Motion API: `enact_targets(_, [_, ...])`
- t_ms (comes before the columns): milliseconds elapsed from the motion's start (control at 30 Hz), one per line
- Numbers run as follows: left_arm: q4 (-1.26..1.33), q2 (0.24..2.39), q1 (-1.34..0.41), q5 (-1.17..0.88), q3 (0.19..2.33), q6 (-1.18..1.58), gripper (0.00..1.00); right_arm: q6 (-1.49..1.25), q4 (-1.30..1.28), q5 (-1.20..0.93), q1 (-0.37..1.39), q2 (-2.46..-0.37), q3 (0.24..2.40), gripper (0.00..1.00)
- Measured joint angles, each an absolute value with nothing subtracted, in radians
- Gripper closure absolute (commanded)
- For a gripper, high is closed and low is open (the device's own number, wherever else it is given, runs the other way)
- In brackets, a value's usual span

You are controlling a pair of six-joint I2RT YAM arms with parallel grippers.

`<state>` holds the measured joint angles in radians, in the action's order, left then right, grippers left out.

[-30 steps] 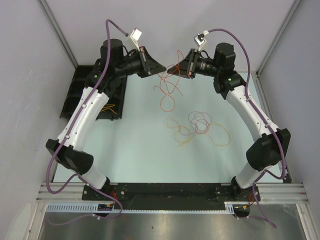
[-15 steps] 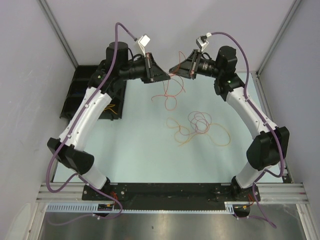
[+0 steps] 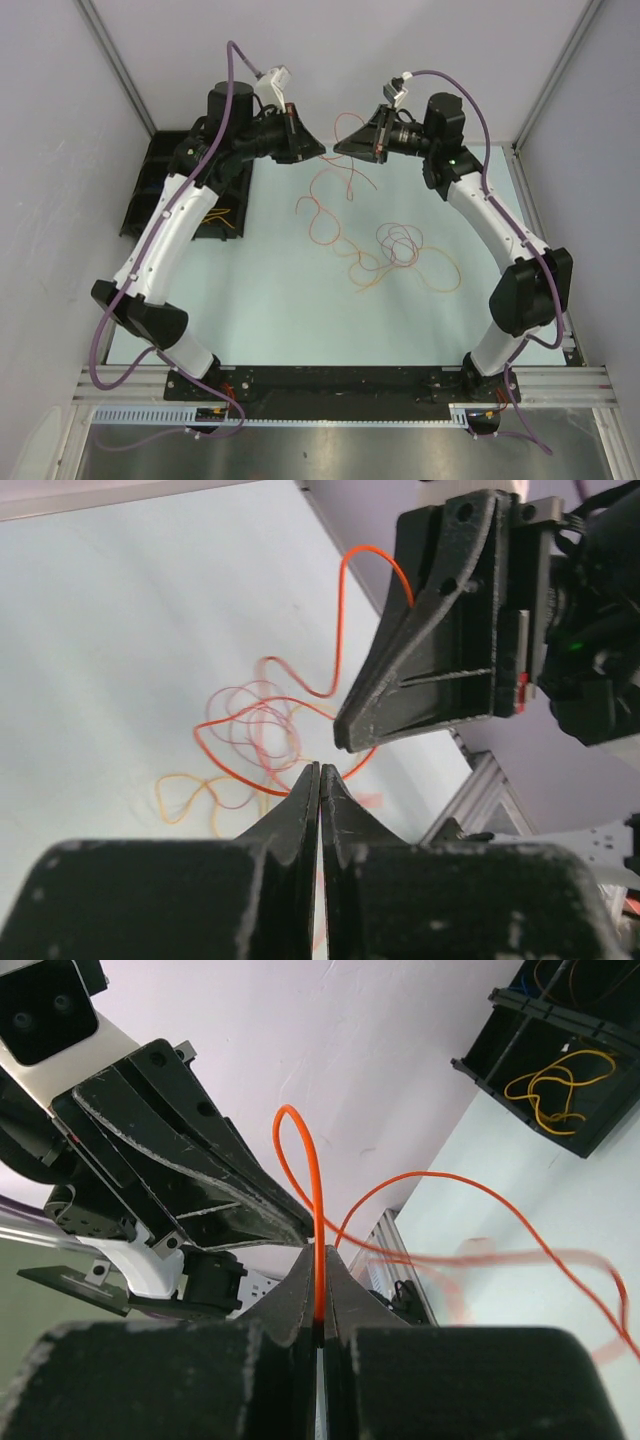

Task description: Untangle the cables

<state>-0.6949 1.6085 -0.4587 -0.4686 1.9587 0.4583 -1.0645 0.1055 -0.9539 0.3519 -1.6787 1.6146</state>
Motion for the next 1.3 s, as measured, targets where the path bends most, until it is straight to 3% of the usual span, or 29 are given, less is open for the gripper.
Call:
enact_targets(367, [-0.752,1.605,-0.394,-0.289,1.959,0.444,0.96,-1.063,0.044,-0.950,0.442,-1.895,1.817,1.00])
enact_targets(467, [-0.752,1.605,-0.357,-0.274,1.957,0.444,0.79,-1.060,0.017,-0.941,0.458,-1.965,1.881,1.00])
enact_targets(500, [-0.751,1.605,-0.351,-0.271,1.953,0.441,0.66,-1.056,0.004,-0.937,0.461,-1.974,1.886,1.00])
enact_targets(600, [-0.719,1.580,-0.343,-0.264,1.870,0.438,0.43,-1.026,-0.077,-0.920,0.463,-1.984,1.887,1.00])
enact_targets(700, [-0.693,1.519,-0.344,-0.265,1.698,0.445,0.33,-0.969,-0.166,-0.898,0.461,-1.984,1.887,1.00])
enact_targets(1000, [-0.638,1.428,-0.345,-0.273,1.406,0.446,0.29,-0.801,-0.430,-0.852,0.480,-2.003,1.723,1.00])
enact_targets(1233, [-0.598,1.425,-0.348,-0.273,1.347,0.455,0.27,-0.704,-0.552,-0.842,0.520,-2.159,1.798,0.99])
enact_targets(1267, [-0.593,1.425,-0.350,-0.272,1.345,0.455,0.27,-0.691,-0.569,-0.838,0.528,-2.188,1.825,0.94])
enact_targets(1300, [-0.590,1.425,-0.352,-0.272,1.343,0.455,0.25,-0.675,-0.586,-0.834,0.537,-2.213,1.851,0.74])
